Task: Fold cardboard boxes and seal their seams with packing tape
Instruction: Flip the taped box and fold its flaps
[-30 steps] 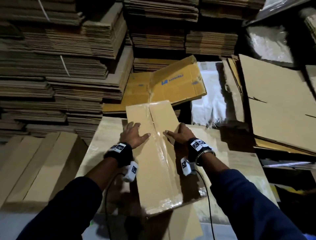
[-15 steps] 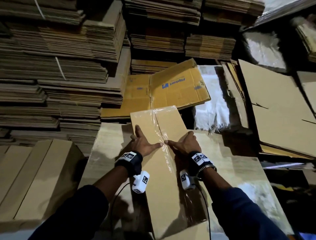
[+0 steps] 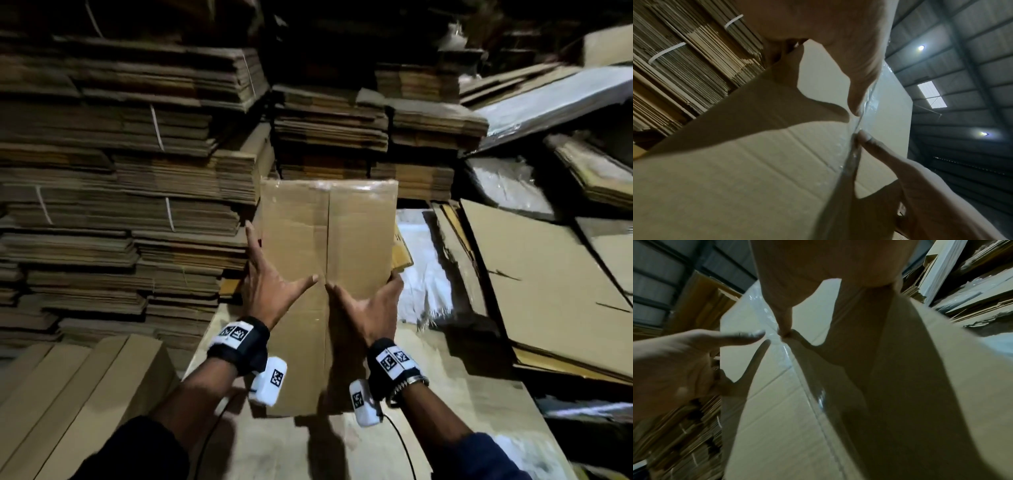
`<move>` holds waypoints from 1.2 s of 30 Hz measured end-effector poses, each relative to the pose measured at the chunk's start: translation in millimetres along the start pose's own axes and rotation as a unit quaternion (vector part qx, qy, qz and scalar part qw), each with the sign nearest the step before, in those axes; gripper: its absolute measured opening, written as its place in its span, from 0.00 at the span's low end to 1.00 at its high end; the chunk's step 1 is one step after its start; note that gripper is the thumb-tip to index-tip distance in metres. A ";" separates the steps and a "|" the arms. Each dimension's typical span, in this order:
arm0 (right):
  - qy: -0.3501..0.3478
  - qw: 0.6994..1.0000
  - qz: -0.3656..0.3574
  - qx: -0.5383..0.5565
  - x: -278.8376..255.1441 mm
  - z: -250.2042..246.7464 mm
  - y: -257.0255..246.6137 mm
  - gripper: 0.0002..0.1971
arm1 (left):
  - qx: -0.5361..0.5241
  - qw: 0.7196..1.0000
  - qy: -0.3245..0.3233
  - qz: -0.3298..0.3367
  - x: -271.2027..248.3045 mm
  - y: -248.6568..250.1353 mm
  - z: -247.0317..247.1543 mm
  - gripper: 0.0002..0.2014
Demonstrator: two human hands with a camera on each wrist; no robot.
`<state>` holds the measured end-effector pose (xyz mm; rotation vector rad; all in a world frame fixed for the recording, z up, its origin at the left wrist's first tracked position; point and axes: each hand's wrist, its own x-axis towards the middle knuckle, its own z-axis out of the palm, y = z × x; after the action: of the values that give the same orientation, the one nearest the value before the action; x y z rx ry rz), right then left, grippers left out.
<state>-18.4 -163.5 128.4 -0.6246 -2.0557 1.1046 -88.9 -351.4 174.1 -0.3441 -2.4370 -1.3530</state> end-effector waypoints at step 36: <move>-0.181 0.983 0.002 0.020 -20.2 -68.2 -35.9 0.39 | 0.152 0.976 -0.064 -0.140 -54.5 39.2 -71.5 0.53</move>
<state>44.1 -161.3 177.8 -0.4300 -2.3288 1.3375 -12.7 -394.7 217.9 -0.0096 -2.8327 -1.0588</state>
